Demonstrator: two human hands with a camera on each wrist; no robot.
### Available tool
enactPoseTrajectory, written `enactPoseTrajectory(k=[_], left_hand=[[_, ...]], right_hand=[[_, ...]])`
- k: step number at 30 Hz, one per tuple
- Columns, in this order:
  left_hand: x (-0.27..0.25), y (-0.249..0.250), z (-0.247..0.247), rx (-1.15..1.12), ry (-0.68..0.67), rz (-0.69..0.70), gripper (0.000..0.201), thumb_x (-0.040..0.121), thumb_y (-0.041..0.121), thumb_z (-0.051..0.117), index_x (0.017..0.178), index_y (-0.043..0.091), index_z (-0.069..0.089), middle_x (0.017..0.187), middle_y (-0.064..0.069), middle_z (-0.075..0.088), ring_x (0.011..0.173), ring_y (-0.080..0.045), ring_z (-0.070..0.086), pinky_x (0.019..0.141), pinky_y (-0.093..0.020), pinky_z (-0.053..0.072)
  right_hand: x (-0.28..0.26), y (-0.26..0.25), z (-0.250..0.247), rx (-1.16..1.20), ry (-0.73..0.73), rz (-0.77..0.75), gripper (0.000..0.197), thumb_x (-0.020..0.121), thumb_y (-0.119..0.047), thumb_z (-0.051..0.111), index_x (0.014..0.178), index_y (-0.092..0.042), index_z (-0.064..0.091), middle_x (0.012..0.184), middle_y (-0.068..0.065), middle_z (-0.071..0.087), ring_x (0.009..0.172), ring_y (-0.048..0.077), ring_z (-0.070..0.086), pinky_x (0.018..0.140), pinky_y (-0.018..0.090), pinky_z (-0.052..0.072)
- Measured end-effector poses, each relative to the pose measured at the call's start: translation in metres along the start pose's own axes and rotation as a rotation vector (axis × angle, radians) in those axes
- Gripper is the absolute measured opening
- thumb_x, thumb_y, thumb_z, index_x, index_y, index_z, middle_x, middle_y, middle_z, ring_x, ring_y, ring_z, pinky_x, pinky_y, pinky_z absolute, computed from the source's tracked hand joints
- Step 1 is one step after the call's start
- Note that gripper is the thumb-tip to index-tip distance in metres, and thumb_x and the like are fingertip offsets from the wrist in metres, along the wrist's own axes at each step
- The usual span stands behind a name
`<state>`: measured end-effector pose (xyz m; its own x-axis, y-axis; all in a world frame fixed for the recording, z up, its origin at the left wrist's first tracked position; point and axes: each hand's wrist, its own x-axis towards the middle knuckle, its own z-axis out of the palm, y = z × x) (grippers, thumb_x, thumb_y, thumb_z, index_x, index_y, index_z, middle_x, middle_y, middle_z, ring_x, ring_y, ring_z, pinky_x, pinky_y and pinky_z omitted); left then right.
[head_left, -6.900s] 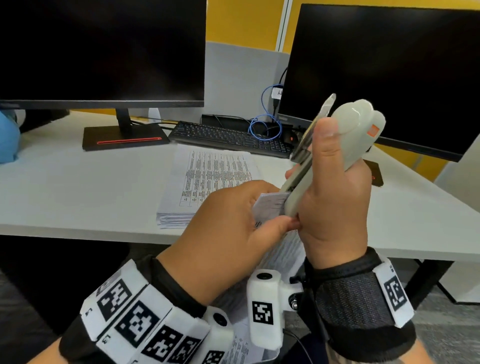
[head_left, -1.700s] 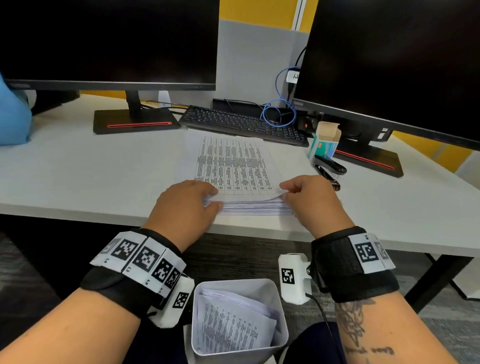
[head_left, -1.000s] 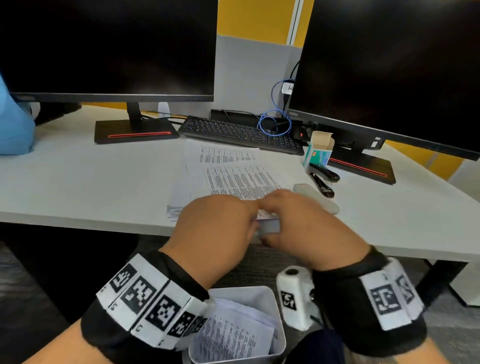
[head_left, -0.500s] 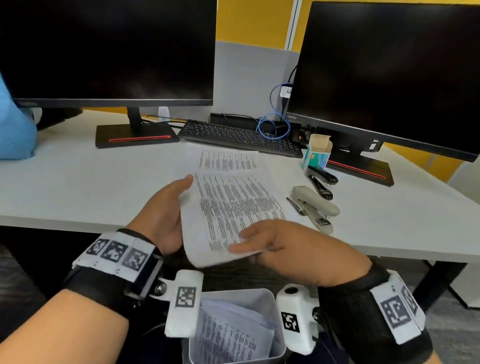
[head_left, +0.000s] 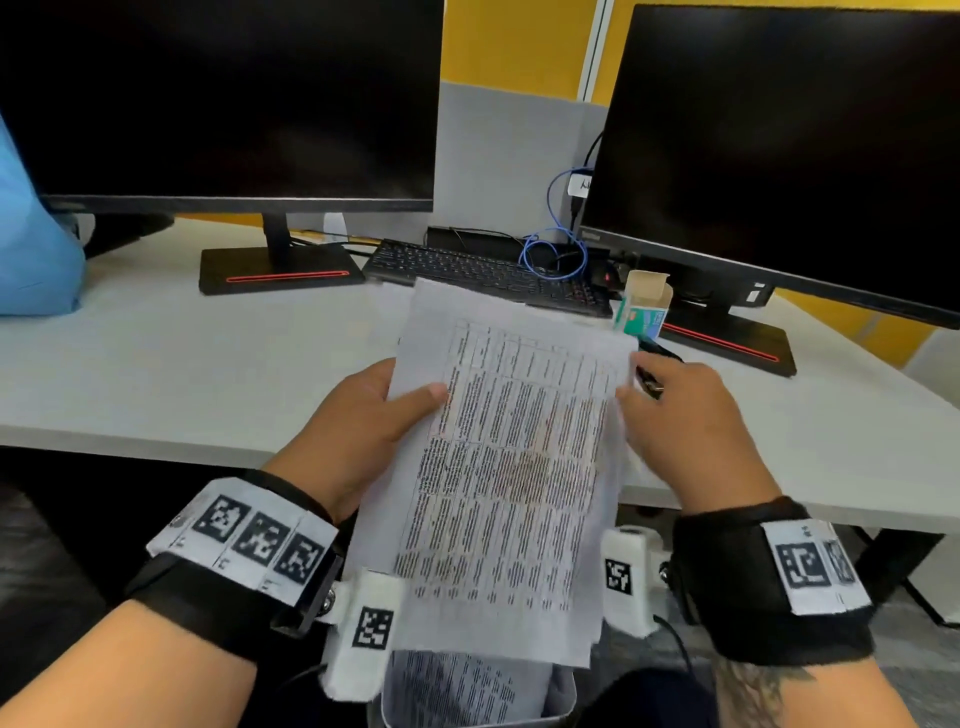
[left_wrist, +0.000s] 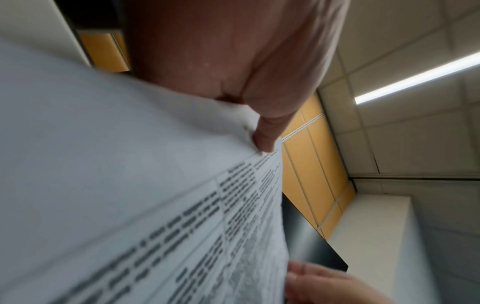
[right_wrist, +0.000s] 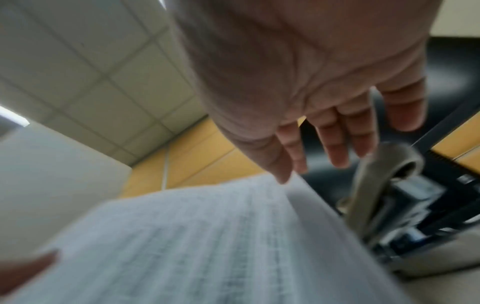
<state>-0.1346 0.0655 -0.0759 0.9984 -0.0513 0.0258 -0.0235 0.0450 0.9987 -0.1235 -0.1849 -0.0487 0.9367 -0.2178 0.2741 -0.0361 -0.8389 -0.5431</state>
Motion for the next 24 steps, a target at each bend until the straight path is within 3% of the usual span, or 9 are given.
enactPoseTrajectory(k=[3,5,8,12,15,19,22,24], left_hand=[[-0.002,0.0,0.001,0.076,0.031,0.022,0.02,0.095,0.023,0.059,0.112,0.015,0.067,0.1,-0.007,0.076,0.092,-0.027,0.073,0.089,-0.052,0.055],[-0.003,0.0,0.001,0.118,0.036,0.03,0.019,0.095,0.017,0.059,0.112,0.017,0.068,0.1,-0.004,0.076,0.09,-0.025,0.073,0.087,-0.05,0.056],[-0.004,0.003,0.0,0.18,0.032,0.078,0.027,0.093,0.006,0.06,0.114,0.021,0.066,0.102,0.0,0.076,0.091,-0.019,0.073,0.081,-0.042,0.059],[-0.006,0.007,0.0,0.221,0.063,0.13,0.018,0.096,0.017,0.057,0.109,0.022,0.068,0.094,0.002,0.077,0.083,-0.016,0.074,0.073,-0.034,0.059],[-0.007,0.009,-0.001,0.244,0.101,0.15,0.019,0.098,0.024,0.053,0.103,0.019,0.07,0.089,0.003,0.077,0.079,-0.014,0.074,0.071,-0.032,0.057],[-0.005,0.013,-0.002,0.29,0.07,0.169,0.018,0.098,0.021,0.055,0.106,0.02,0.07,0.091,0.006,0.077,0.08,-0.01,0.073,0.067,-0.023,0.057],[-0.006,0.016,0.001,0.363,0.049,0.186,0.015,0.096,0.021,0.057,0.101,0.022,0.071,0.087,0.006,0.077,0.077,-0.008,0.072,0.068,-0.023,0.057],[-0.008,0.016,0.007,0.432,0.033,0.2,0.014,0.096,0.024,0.057,0.094,0.021,0.071,0.084,0.005,0.076,0.072,-0.007,0.071,0.061,-0.017,0.054]], right_hand=[[0.019,0.015,0.009,-0.187,-0.116,0.132,0.031,0.093,-0.024,0.045,0.12,-0.017,0.059,0.12,0.013,0.06,0.107,0.032,0.056,0.08,0.031,0.04],[0.025,0.018,0.014,-0.24,-0.174,0.178,0.021,0.092,-0.02,0.048,0.108,-0.011,0.059,0.111,0.013,0.062,0.097,0.031,0.055,0.077,0.03,0.037],[0.029,0.019,0.018,-0.262,-0.161,0.24,0.015,0.093,-0.025,0.052,0.09,-0.01,0.055,0.082,0.007,0.055,0.08,0.026,0.049,0.072,0.031,0.038],[0.032,0.021,0.016,-0.206,-0.143,0.277,0.019,0.094,-0.029,0.054,0.089,-0.011,0.051,0.089,0.009,0.051,0.082,0.027,0.048,0.074,0.032,0.039],[0.031,0.023,0.011,-0.011,-0.016,0.278,0.02,0.093,-0.03,0.057,0.101,-0.013,0.05,0.095,0.008,0.052,0.085,0.026,0.048,0.074,0.031,0.038],[0.025,0.021,-0.002,0.381,0.237,0.142,0.033,0.09,-0.04,0.06,0.11,-0.016,0.052,0.094,0.004,0.057,0.081,0.022,0.056,0.06,0.027,0.04],[0.02,0.012,-0.01,0.769,0.33,0.085,0.034,0.088,-0.037,0.063,0.116,-0.019,0.052,0.103,0.001,0.058,0.097,0.023,0.061,0.068,0.033,0.051],[0.014,-0.002,-0.013,1.014,0.255,0.073,0.038,0.088,-0.032,0.065,0.122,-0.021,0.052,0.115,0.003,0.06,0.108,0.027,0.06,0.075,0.037,0.055]])
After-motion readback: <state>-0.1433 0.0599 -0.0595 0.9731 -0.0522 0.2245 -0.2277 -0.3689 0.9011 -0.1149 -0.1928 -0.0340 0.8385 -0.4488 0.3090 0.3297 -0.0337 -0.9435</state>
